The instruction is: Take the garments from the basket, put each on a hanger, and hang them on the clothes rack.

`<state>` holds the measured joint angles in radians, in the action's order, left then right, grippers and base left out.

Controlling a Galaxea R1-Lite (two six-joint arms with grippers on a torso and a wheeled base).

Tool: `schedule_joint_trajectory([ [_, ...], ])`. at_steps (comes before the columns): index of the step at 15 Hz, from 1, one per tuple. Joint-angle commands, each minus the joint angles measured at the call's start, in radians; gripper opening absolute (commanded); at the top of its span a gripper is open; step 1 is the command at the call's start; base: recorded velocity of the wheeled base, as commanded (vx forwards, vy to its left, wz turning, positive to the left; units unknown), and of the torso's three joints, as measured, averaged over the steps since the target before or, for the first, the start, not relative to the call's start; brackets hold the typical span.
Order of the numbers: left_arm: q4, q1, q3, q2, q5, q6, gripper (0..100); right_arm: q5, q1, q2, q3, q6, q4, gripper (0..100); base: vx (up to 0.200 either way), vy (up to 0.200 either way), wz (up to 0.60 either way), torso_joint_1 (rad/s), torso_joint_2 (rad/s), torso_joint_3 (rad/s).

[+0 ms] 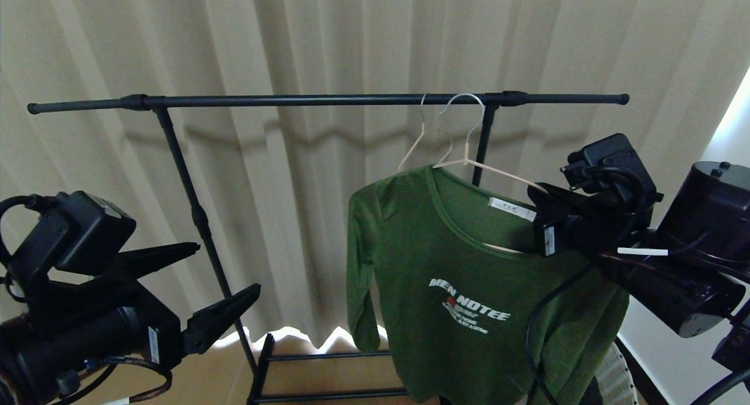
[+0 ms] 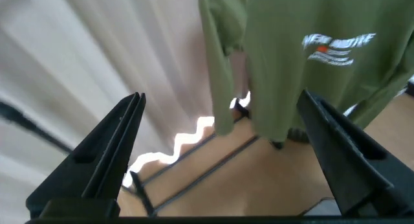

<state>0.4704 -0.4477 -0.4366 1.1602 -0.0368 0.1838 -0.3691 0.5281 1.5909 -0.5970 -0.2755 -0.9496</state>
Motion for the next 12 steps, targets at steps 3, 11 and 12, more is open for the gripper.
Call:
schedule_joint_trajectory([
  [3,0.001,0.001,0.002,0.003,0.000,0.002,100,-0.001,0.000,0.003,-0.004,-0.001,0.000,0,0.000,0.133,0.00,0.002,0.00,0.002],
  [11,0.047,0.006,0.039,-0.001,0.002,0.008,100,-0.002,-0.002,0.018,-0.037,0.001,0.000,0,0.000,0.000,0.00,0.000,0.00,0.000],
  [12,0.047,0.006,0.038,-0.001,0.003,0.008,100,-0.002,-0.002,0.018,-0.041,0.002,0.000,0,0.200,0.000,0.00,0.002,0.00,0.002],
])
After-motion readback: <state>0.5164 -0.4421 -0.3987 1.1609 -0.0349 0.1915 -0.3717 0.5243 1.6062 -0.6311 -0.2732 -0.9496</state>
